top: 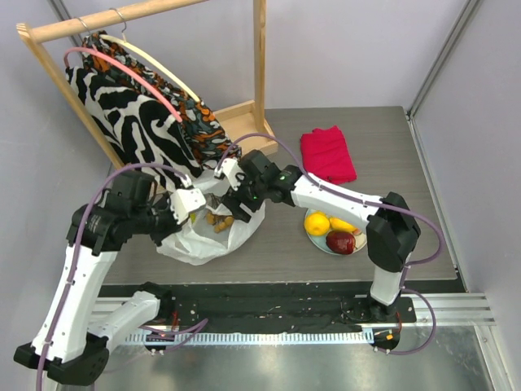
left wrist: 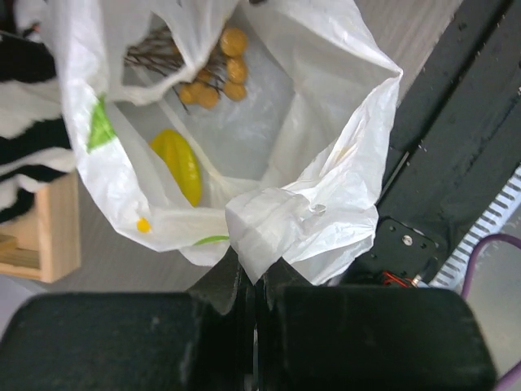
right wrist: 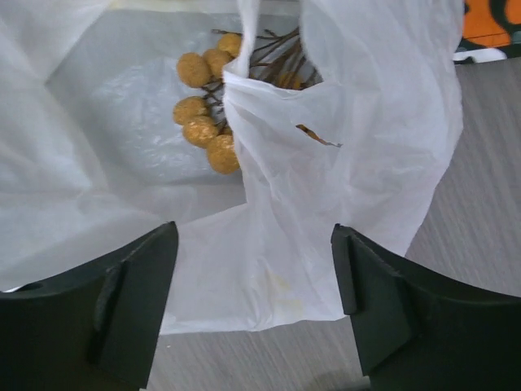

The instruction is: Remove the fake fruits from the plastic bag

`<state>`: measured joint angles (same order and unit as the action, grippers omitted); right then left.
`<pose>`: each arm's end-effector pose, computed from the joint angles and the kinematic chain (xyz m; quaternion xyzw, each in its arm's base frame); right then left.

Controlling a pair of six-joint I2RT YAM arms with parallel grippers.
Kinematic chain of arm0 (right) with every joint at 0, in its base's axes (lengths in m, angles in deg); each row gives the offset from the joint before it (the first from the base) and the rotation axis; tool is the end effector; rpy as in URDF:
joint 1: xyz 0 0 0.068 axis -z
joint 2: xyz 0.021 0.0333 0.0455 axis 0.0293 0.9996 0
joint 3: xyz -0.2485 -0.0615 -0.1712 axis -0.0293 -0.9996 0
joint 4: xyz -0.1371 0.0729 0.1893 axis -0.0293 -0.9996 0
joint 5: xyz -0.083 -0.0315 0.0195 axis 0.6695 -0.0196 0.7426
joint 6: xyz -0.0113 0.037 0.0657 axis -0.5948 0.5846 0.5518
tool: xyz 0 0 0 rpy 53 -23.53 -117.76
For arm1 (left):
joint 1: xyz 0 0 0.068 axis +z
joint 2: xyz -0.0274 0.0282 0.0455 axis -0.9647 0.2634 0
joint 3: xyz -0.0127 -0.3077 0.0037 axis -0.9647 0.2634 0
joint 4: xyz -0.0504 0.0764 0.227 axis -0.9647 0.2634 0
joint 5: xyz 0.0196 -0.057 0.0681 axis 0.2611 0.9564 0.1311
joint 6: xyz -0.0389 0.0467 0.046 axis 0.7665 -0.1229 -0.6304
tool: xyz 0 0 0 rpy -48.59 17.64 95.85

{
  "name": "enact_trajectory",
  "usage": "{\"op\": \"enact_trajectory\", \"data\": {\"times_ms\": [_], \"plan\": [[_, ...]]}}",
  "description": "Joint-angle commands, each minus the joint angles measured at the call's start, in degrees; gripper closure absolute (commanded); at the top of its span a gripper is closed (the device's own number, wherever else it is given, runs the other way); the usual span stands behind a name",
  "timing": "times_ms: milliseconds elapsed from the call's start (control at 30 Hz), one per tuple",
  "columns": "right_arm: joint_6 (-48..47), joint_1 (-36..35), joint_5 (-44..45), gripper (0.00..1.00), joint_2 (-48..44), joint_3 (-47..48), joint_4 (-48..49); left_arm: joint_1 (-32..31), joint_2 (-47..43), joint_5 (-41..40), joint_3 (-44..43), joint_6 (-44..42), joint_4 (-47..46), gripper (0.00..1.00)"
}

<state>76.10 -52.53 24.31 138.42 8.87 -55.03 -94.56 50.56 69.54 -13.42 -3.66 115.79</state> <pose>0.2561 0.3329 0.2920 -0.5132 0.7709 0.1994 0.3202 0.0813 -0.0518 0.3809 0.4868 0.8076 -0.1140 0.3129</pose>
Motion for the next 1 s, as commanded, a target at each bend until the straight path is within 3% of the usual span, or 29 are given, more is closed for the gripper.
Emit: {"op": "enact_trajectory", "data": {"times_ms": [0, 67, 367, 533, 600, 667, 733, 833, 933, 967], "plan": [[-3.7, -1.9, 12.4, 0.15, 1.4, 3.1, 4.8, 0.2, 1.8, 0.6, -4.4, -0.8, 2.4, 1.00], [-4.0, -1.9, 17.2, 0.15, 2.1, 5.5, 5.0, 0.2, 1.2, 0.4, -3.7, -0.6, 3.0, 1.00], [-9.8, 0.5, 20.5, 0.16, -0.3, 7.1, 2.9, 0.3, -0.3, 0.4, -1.9, -0.3, 3.9, 1.00], [-10.8, 2.3, 12.8, 0.14, 6.2, 8.9, 2.8, 0.3, 1.6, 1.0, -3.0, -1.0, 2.6, 1.00], [-10.6, 3.1, 13.5, 0.16, 10.8, 10.8, 4.1, 0.3, 3.4, 1.1, -3.8, -1.5, 1.4, 1.00], [-9.2, 5.7, 12.2, 0.39, 14.6, 16.0, 4.2, 0.2, 5.1, 0.9, -5.7, -2.7, 0.2, 1.00], [-8.0, 7.4, 11.1, 0.99, 15.6, 21.5, 4.1, 0.2, 8.8, 0.1, -8.4, -3.5, -3.3, 1.00], [-7.9, 12.0, 8.0, 0.99, 14.9, 29.4, 3.0, 0.3, 17.4, -2.3, -18.9, -5.8, -7.4, 1.00], [-1.6, 18.0, 5.8, 0.99, 13.2, 36.6, 3.0, 0.3, 28.1, -4.3, -35.6, -6.9, -8.5, 1.00], [-0.1, 19.1, 4.6, 0.99, 11.1, 37.5, 3.2, 0.3, 31.0, -4.2, -45.6, -7.2, -8.1, 1.00]]}}
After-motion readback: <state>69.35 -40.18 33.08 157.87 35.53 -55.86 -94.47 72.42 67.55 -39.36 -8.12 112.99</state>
